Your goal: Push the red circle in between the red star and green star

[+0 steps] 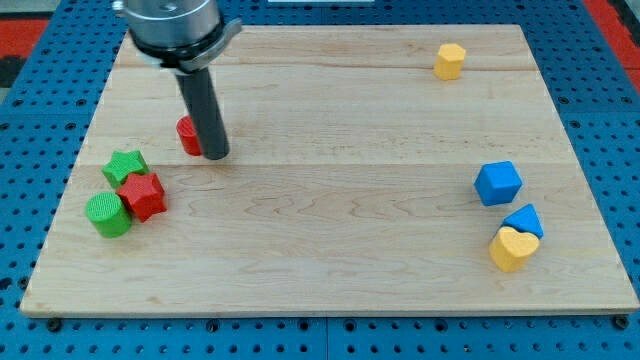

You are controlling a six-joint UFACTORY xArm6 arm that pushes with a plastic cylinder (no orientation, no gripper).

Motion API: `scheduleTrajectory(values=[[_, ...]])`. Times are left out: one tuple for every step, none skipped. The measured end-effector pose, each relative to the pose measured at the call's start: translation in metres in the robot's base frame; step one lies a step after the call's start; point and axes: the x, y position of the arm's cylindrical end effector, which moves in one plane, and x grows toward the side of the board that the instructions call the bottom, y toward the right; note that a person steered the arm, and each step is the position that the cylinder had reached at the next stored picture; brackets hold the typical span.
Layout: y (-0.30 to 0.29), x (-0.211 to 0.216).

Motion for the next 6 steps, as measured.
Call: scheduleTrajectory(values=[[0.013, -0.044], [-0.018, -0.047], [-0.073, 0.012], [-0.088, 0.031], [-0.06, 0.015], [-0.021, -0.02]])
